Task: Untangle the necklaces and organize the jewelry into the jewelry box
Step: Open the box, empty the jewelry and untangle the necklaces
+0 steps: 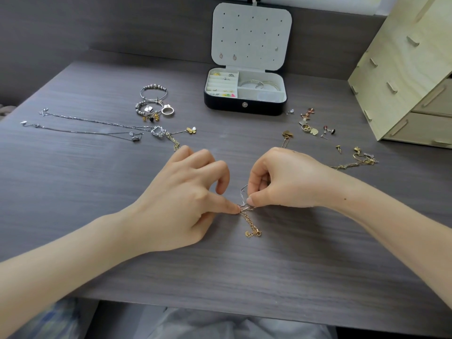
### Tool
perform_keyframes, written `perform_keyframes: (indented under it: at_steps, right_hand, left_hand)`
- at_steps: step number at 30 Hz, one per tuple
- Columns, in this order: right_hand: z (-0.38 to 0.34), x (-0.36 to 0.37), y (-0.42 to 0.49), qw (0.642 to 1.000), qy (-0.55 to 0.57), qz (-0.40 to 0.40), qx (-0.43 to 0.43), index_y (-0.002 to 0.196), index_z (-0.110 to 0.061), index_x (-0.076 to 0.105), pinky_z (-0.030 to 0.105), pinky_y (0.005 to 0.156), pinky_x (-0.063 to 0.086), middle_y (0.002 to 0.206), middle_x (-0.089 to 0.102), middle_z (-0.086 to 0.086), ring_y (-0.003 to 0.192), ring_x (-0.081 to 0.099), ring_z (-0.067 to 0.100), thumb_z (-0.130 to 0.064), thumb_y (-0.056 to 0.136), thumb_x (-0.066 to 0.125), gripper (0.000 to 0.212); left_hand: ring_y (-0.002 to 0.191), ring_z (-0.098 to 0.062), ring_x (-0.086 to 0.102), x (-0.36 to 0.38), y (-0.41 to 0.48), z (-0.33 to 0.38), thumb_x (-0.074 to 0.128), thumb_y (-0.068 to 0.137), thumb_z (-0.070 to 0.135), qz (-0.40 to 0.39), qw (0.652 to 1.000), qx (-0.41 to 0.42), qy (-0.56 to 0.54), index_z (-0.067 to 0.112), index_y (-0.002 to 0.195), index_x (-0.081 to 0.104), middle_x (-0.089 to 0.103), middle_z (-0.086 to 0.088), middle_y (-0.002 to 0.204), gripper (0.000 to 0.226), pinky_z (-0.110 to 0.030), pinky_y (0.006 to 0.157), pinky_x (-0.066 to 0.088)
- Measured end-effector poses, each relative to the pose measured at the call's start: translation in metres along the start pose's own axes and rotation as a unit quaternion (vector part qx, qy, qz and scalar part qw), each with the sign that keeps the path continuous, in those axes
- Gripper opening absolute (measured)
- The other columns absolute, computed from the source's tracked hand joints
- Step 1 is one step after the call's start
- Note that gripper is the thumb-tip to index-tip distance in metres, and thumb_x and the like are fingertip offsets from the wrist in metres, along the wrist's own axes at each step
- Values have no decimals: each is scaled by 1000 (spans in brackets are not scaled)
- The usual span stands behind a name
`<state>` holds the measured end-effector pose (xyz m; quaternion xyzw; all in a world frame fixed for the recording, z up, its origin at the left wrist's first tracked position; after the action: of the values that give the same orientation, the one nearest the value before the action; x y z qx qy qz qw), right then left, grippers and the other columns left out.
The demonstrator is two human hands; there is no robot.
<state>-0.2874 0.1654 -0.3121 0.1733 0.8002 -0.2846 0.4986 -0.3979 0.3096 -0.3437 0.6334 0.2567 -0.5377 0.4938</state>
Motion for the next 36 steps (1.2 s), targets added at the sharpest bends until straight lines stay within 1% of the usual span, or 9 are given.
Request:
perform_keyframes:
  at_steps: [6,14,19,22,24,27,30,32,36]
  right_hand:
    - [1,0,-3,1000,-6,15,4,62,-29,63,20,56,37,59,54,-16,62,50,0,-31,77,68,16]
    - [0,3,-7,997,-32,64,-7,64,-31,59,12,56,31,63,53,-16,65,46,1,-29,78,64,15]
    - [1,5,-10,997,-32,73,-22,66,-33,59,11,56,30,62,53,-18,65,46,-1,-30,79,63,13]
    - [3,4,-11,996,-17,79,-31,71,-33,62,11,57,30,65,56,-18,66,46,-3,-31,80,64,9]
    - [5,3,-12,995,-3,87,-42,75,-34,64,10,58,30,68,58,-17,68,47,-4,-30,80,63,7]
    - [7,3,-12,993,11,88,-73,78,-35,65,10,60,30,71,61,-16,67,46,-5,-30,82,64,6]
    - [10,5,-11,991,11,88,-105,79,-36,64,10,62,30,74,59,-17,68,46,-5,-30,82,66,6]
    - [12,6,-9,988,6,102,-114,80,-36,64,9,63,30,74,58,-18,69,46,-6,-29,82,66,7]
    - [15,8,-8,985,1,119,-124,80,-35,66,8,63,29,72,56,-18,68,45,-6,-28,82,66,7]
  left_hand:
    - [77,-19,40,-1,-2,0,44,73,13,-7,1000,-2,4,39,92,73,57,2,86,44,-30,67,21]
    - [77,-18,38,-4,-1,2,43,72,10,-8,1000,-9,10,39,91,74,57,2,87,46,-30,69,18]
    - [75,-18,41,-4,-2,4,45,71,10,-6,1000,-23,-10,40,90,73,56,3,86,45,-31,65,26]
    - [72,-14,40,-6,-3,5,49,73,15,15,996,-66,-58,36,86,74,55,6,83,35,-32,64,30]
    - [72,-10,37,-9,-2,6,52,73,24,29,989,-115,-89,33,81,73,52,10,81,24,-32,64,33]
    - [70,-10,42,-12,1,11,52,73,38,38,976,-184,-112,33,74,70,49,14,76,19,-34,68,36]
    - [64,-12,43,-8,9,17,48,71,49,19,969,-225,-96,34,64,66,48,12,68,24,-31,62,36]
    - [62,-13,40,-4,17,23,50,71,50,15,970,-234,-70,32,63,67,45,12,66,25,-30,58,32]
    - [80,-20,47,3,27,33,57,83,39,-45,962,-266,28,29,79,70,50,7,80,17,-29,69,22]
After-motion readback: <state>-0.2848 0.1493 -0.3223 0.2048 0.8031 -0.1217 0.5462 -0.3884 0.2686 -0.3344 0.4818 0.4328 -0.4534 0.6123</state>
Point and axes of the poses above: each hand's wrist, its own y-axis towards the middle knuckle, its own x-axis out of the palm, z = x × y, the point moved 1 cm from there along y, towards the middle knuckle
